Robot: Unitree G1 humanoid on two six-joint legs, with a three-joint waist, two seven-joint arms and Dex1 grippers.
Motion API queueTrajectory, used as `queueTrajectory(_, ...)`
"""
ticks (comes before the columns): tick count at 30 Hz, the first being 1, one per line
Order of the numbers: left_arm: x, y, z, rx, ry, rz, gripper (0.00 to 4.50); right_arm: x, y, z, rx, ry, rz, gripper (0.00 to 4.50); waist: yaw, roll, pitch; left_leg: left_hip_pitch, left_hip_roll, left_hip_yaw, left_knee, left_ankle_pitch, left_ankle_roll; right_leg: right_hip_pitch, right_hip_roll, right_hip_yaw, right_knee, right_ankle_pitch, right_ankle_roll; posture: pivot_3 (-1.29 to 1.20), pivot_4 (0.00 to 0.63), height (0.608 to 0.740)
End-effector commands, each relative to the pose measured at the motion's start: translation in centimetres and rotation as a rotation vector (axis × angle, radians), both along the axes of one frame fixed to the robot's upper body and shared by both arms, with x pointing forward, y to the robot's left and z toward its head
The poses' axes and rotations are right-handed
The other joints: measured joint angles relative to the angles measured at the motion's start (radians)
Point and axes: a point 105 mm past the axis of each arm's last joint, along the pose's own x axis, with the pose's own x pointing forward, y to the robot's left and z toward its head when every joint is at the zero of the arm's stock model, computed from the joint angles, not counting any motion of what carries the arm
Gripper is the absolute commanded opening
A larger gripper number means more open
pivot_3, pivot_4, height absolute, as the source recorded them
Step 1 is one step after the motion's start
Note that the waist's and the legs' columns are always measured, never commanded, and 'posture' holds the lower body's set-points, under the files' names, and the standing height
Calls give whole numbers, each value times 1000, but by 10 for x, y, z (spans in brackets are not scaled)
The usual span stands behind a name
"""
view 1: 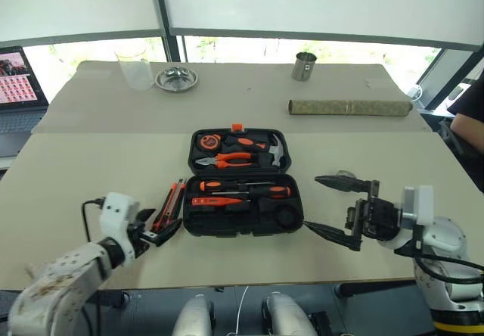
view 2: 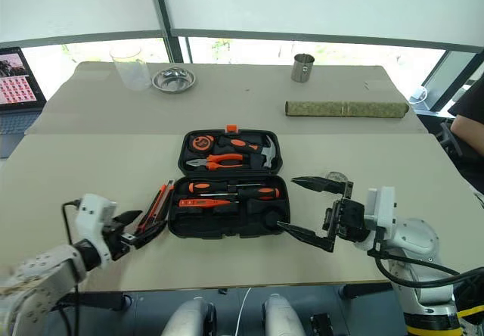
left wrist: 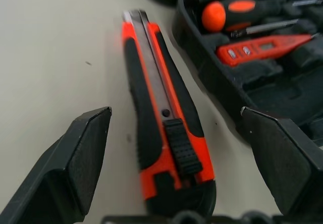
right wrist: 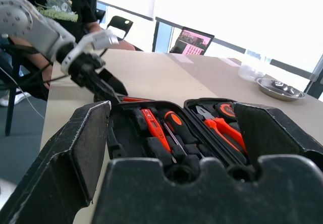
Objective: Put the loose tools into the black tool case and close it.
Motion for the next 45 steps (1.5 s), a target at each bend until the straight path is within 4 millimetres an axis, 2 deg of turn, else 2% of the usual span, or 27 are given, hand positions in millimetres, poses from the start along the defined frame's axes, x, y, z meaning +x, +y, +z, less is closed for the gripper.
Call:
queueTrajectory(1,5,0,-13,80,29,18,4454,-1,5,15,18,-46,0,4500,3,0,0,0,0,0,0,0,0,0,0,0,0,0,0,0,150,740)
queueTrajectory(2,7,0,-15,83,30,19,4454,0,5,16,18,-46,-3,4500,4,1,0,0,-1,0,0,0,0,1,0,0,0,0,0,0,150,740)
queueTrajectory(5,10,0,-19,101,32,20,3776,1,5,16,18,-46,-10,4500,7,1,-1,2,-1,0,1,0,0,2,0,0,0,0,0,0,150,740)
queueTrajectory(10,2,7,-34,120,83,29,1821,3,4,15,24,-51,-23,4500,6,4,-2,2,-1,1,1,0,0,2,0,0,0,0,0,0,150,740)
queueTrajectory(13,2,25,-34,117,62,90,1782,4,1,15,27,-53,-29,4500,2,6,-3,2,-1,1,1,0,0,2,0,0,0,0,0,0,150,740)
queueTrajectory(16,9,47,-12,75,-97,136,1782,2,-1,14,27,-53,-34,4500,-3,7,-4,2,0,1,0,0,0,1,0,0,0,0,-1,0,150,740)
queueTrajectory(19,12,54,22,52,-269,-2,1782,-1,-5,14,30,-54,-36,4500,-6,6,-3,2,1,2,0,0,0,0,2,-1,0,-1,-2,0,150,740)
queueTrajectory(20,8,47,36,35,-315,-116,1782,-2,-7,12,20,-37,-34,4500,-4,5,-3,1,1,4,0,0,0,0,2,-1,0,-1,-3,0,150,740)
queueTrajectory(21,-5,30,46,25,-306,-327,1782,-5,-11,6,-21,-24,-23,4500,-1,2,-1,0,1,5,0,0,0,-1,3,-2,1,-2,-3,0,150,740)
queueTrajectory(23,-25,9,50,97,-254,-646,1782,-7,-17,1,-65,-12,-31,4500,10,1,0,-1,2,7,0,0,0,-2,2,-3,0,-2,-4,0,150,740)
queueTrajectory(25,-23,-1,51,150,-202,-773,1782,-6,-24,0,-78,-5,-53,4500,19,4,0,-1,1,9,0,0,0,-1,-2,-3,-2,-3,-3,0,150,740)
queueTrajectory(27,-17,-13,54,208,-186,-865,1782,-7,-28,-3,-91,3,-67,4500,24,4,0,-2,-2,12,1,0,0,-1,-5,-1,-3,-3,1,0,150,740)
queueTrajectory(31,11,-49,59,282,-204,-969,1782,-16,-35,-17,-137,60,-58,4500,30,4,1,-4,-2,11,2,0,0,0,-2,-1,-4,-2,3,0,150,740)
queueTrajectory(34,17,-68,51,335,-175,-1074,1782,-18,-38,-20,-146,74,-76,4500,20,4,1,-6,-2,9,3,0,1,-1,0,-1,-3,-2,3,0,150,740)
queueTrajectory(40,25,-89,29,405,-129,-1162,1782,-23,-38,-19,-125,70,-109,4500,2,4,1,-6,-1,9,2,-1,3,-3,2,1,-2,-2,3,0,150,740)
queueTrajectory(45,23,-96,20,439,-112,-1207,1782,-27,-36,-18,-117,67,-127,4500,4,4,1,-7,-2,8,4,-1,3,-2,1,0,-2,-2,3,0,150,740)
